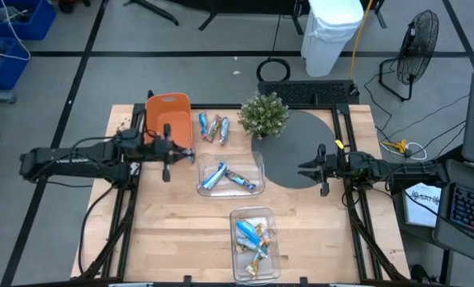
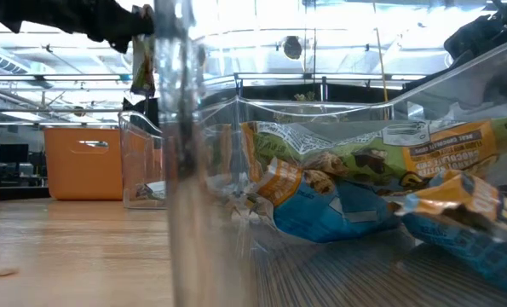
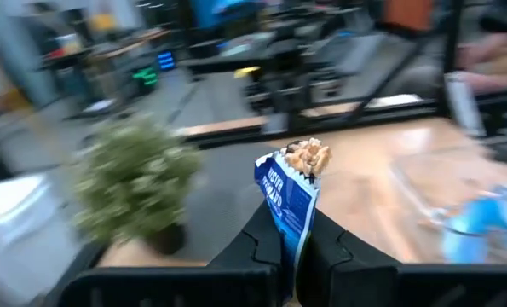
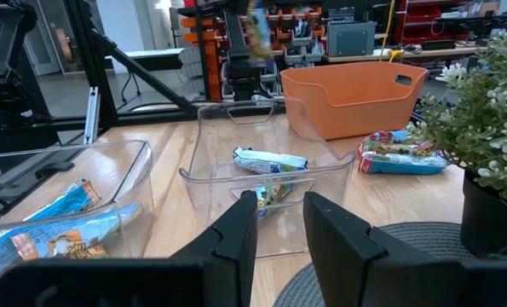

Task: Pick and place Granola Bars by type
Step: Put the purple granola bar into the top transparent bin

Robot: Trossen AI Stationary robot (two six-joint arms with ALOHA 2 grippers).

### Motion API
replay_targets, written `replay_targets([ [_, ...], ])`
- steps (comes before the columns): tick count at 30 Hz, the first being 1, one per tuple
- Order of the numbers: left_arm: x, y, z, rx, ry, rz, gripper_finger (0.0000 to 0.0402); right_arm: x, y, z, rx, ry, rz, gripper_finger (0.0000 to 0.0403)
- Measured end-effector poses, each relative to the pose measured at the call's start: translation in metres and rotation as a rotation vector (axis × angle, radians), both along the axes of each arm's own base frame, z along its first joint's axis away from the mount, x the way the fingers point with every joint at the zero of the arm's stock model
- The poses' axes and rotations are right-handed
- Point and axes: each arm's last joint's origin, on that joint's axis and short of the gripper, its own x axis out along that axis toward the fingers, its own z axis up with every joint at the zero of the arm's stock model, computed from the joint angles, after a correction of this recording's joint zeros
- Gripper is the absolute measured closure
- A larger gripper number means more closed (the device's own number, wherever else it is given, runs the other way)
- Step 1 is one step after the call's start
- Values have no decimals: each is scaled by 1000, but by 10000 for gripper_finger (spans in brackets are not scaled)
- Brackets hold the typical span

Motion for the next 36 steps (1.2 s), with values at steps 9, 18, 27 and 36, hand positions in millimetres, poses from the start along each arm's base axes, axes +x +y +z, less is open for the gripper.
replay_targets([
  [9, 15, -8, -3, 14, -19, -345, 390, 0, 0, 0, 0, 0, 0, 314],
  [18, 49, -1, -19, -40, 1, -279, 390, 0, 0, 0, 0, 0, 0, 314],
  [27, 78, 6, -42, -63, 33, -259, 390, 0, 0, 0, 0, 0, 0, 314],
  [36, 89, 12, -55, -104, 52, -171, 381, 0, 0, 0, 0, 0, 0, 314],
])
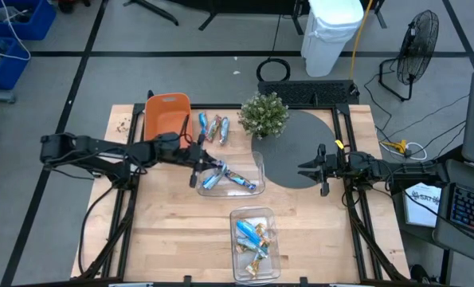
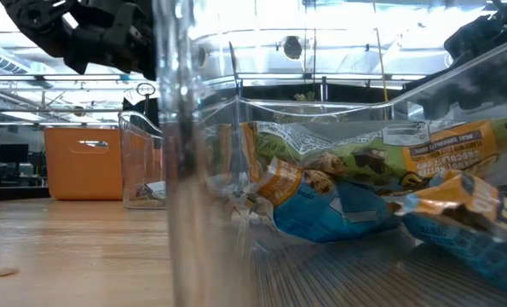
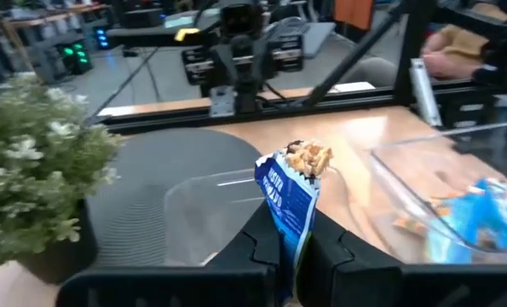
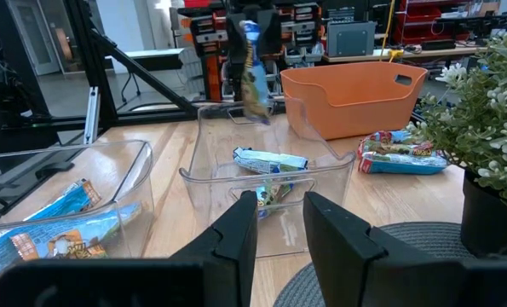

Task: Pick and place Granola Bars by type
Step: Put the purple granola bar into the top transparent bin

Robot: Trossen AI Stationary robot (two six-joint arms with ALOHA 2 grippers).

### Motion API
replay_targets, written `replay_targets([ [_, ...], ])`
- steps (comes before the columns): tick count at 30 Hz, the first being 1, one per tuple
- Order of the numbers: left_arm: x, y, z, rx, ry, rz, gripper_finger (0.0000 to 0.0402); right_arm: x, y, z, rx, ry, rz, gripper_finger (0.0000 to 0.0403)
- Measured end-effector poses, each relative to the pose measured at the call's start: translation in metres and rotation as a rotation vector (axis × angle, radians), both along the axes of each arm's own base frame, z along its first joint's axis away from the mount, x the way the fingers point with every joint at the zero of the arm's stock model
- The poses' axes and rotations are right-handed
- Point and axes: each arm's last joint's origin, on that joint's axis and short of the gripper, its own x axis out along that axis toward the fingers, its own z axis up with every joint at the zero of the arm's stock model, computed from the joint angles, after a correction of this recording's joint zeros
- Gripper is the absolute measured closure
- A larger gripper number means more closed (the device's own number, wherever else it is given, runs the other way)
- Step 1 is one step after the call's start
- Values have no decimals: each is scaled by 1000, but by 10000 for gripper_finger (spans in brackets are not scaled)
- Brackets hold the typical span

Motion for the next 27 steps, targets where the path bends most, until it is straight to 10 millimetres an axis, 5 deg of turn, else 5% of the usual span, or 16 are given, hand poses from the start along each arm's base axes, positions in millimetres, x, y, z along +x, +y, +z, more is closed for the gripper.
replay_targets([
  [15, 4, 1, -2, -77, -5, 40, 369, 0, 0, 0, 0, 0, 0, 314],
  [27, 4, 1, -2, -124, -8, 48, 204, 0, 0, 0, 0, 0, 0, 314],
])
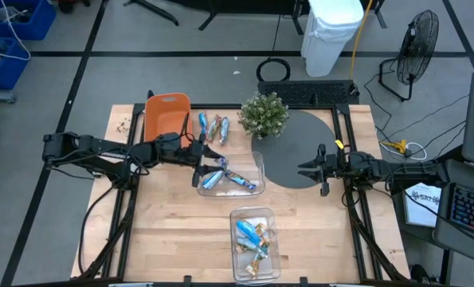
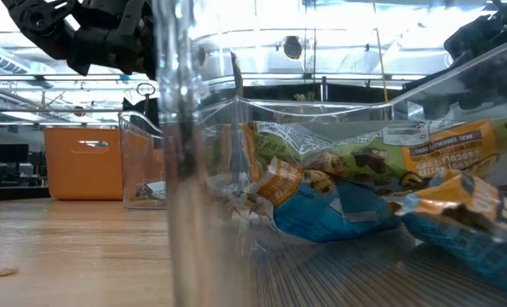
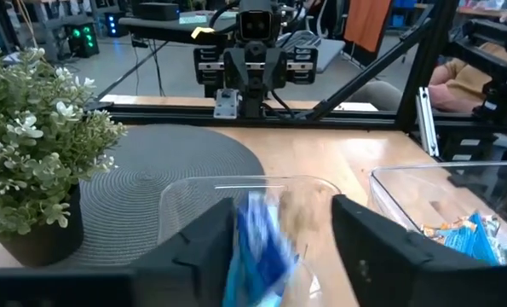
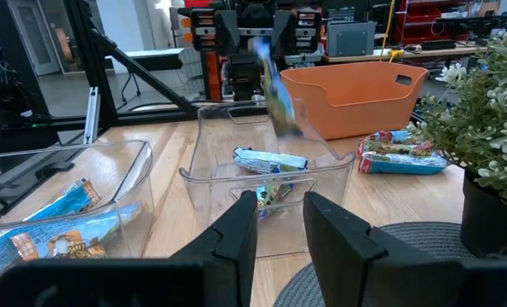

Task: Pick and place Granola Bars by type
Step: Put the purple granola bar into the top transparent bin, then put the red granola bar into the orange bin

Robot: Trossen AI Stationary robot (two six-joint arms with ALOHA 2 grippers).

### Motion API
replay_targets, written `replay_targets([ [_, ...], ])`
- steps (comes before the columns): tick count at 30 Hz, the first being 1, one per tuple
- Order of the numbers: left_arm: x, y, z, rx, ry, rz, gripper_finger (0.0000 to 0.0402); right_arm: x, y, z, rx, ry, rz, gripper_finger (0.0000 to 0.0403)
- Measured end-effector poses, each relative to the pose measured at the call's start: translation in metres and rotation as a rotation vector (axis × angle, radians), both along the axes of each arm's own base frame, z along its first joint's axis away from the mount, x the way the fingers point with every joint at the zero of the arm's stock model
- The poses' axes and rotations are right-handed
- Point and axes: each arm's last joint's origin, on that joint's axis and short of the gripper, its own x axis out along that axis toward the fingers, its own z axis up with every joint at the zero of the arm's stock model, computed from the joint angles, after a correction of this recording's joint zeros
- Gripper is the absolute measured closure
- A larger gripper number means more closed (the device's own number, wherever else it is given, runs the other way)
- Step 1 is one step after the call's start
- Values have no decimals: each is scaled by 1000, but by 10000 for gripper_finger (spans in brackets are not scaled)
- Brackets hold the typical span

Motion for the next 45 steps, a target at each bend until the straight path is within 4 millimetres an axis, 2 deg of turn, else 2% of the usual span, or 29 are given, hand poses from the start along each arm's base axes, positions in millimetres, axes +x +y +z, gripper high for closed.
replay_targets([
  [5, 0, 0, 0, -43, 3, 4, 146, 0, 0, 0, 0, 0, 0, 314],
  [10, 0, -1, 0, -51, 4, 4, 108, 0, 0, 0, 0, 0, 0, 314],
  [15, 0, -1, 0, -38, 3, 9, 88, 0, 0, 0, 0, 0, 0, 314],
  [17, 1, 1, 2, -16, 6, 58, 85, 0, 0, 0, 0, 0, 0, 314],
  [19, 4, 7, 12, -12, 28, 130, 86, 0, 0, 0, 0, 0, 0, 314],
  [22, 13, 23, 46, 1, 137, 208, 95, 0, 0, 0, 0, 0, 1, 314],
  [25, 19, 46, 78, 52, 304, 382, 105, 0, 0, 0, 0, 0, 0, 314],
  [29, 19, 89, 114, 85, 444, 636, 122, 0, 0, 0, 0, 0, 0, 314],
  [32, 14, 128, 129, -17, 507, 689, 138, 0, 0, 0, 0, 0, 0, 314],
  [35, 8, 165, 126, -219, 584, 654, 154, 0, 0, 0, 0, 0, 0, 314],
  [39, -1, 203, 100, -417, 757, 702, 172, 0, 0, 0, 0, 0, 0, 314],
  [42, -3, 219, 72, -528, 895, 747, 182, 0, 0, 0, 0, 0, 0, 314],
  [45, 1, 224, 49, -596, 996, 754, 187, 0, 0, 0, 0, 0, 0, 314],
])
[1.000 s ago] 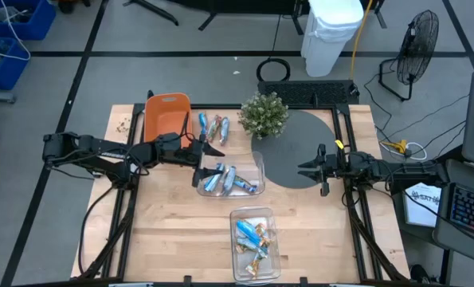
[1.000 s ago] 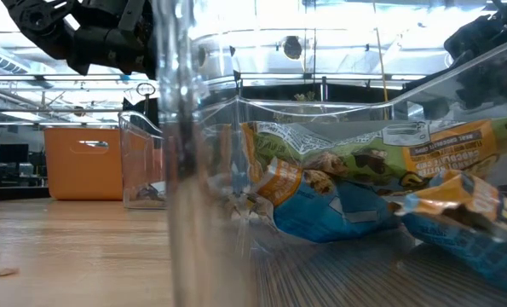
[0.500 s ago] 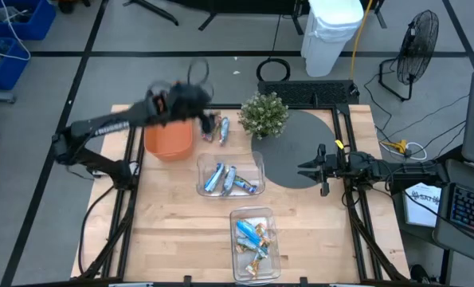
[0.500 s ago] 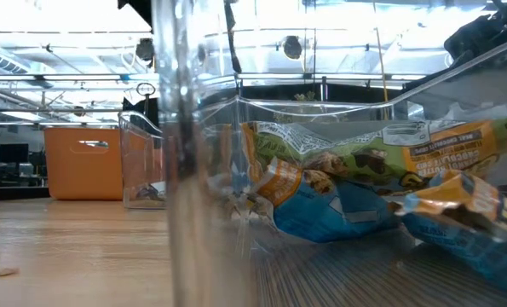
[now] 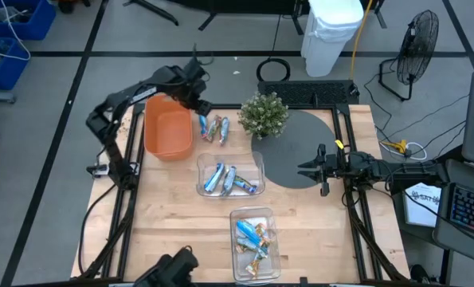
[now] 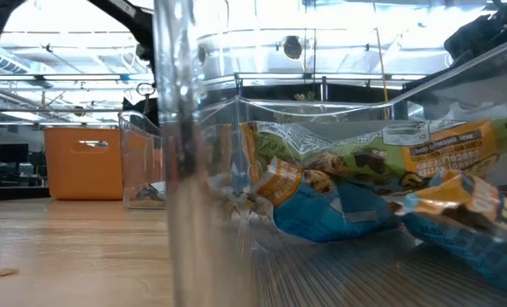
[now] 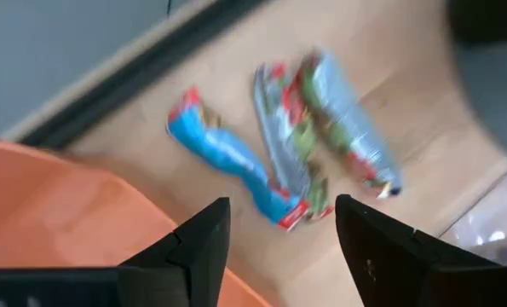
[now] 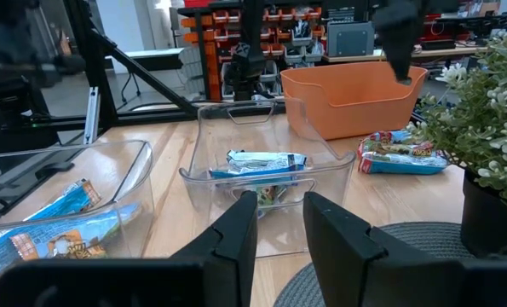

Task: Pick and place Granola Bars by type
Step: Put the red granola bar into the orange bin

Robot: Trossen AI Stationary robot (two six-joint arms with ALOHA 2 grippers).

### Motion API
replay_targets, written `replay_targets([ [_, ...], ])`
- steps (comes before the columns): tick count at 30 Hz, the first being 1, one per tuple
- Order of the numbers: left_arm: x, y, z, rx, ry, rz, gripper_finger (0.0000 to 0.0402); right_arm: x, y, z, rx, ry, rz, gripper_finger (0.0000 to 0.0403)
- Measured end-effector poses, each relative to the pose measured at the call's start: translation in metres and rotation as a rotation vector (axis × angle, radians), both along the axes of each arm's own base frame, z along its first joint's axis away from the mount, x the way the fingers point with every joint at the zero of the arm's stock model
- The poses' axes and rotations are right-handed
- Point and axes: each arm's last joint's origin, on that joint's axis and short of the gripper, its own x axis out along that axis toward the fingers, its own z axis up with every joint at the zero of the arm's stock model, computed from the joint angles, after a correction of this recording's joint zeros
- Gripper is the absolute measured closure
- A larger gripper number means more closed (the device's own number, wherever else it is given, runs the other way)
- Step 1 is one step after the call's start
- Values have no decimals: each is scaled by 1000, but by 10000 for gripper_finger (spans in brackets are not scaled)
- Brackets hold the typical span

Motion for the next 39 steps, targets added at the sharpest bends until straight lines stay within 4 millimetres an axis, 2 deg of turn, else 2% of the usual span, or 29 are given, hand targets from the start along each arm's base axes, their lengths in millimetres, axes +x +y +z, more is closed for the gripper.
replay_targets([
  [5, 15, -3, -25, -65, 69, -30, 181, 0, 0, 0, 0, 0, 0, 314],
  [11, 32, -10, -48, -39, 189, -23, 174, 0, 0, 0, 0, 0, 0, 314],
  [21, 42, -13, -72, -89, 269, 47, 174, 0, 0, 0, 0, 0, 0, 314],
  [31, 39, -18, -75, -119, 334, 132, 174, 0, 0, 0, 0, 0, 0, 314],
  [39, 48, -25, -75, -112, 306, 169, 174, 0, 0, 0, 0, 0, 0, 314],
])
